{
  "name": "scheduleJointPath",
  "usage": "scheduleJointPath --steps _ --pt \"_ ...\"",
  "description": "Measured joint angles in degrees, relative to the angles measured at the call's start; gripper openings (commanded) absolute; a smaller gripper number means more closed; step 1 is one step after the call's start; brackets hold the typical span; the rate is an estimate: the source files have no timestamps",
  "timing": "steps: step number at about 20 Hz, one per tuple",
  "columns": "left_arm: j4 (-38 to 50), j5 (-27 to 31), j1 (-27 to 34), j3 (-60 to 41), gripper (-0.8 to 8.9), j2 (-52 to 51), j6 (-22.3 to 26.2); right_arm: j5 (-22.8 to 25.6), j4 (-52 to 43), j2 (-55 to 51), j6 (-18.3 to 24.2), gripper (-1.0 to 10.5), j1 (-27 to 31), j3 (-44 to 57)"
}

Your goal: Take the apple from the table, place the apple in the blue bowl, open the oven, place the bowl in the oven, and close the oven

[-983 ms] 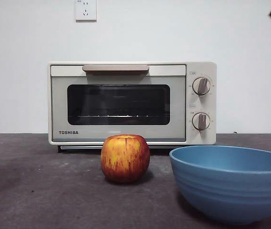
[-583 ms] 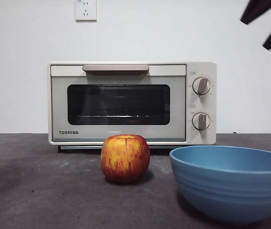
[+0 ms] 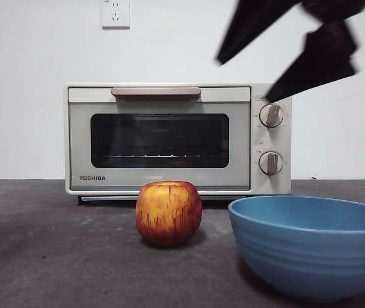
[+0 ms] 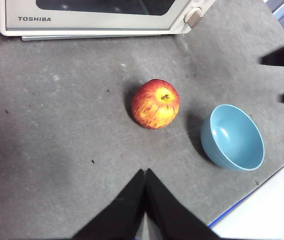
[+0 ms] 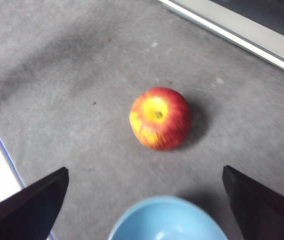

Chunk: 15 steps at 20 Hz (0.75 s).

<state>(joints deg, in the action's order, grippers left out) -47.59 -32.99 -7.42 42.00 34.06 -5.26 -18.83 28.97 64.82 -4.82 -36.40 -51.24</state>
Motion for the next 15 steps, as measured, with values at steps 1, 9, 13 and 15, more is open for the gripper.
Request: scheduleJointPath --steps 1,9,13,15 --pt "0.0 0.0 0.0 0.0 0.07 0.0 0.0 0.9 -0.4 3.2 -0.1 4.9 -0.9 -1.9" --pt "0.0 0.0 0.0 0.0 0.07 0.0 0.0 3.0 -0.9 26.3 -0.1 4.9 -4.2 -15.5" --pt "0.0 0.0 0.0 0.0 0.07 0.0 0.0 6.0 -0.9 32.8 -0.1 4.9 -5.3 -18.6" --pt "0.0 0.0 0.0 0.0 0.07 0.0 0.0 6.9 -0.9 35.2 -0.1 4.9 -5.6 -19.5"
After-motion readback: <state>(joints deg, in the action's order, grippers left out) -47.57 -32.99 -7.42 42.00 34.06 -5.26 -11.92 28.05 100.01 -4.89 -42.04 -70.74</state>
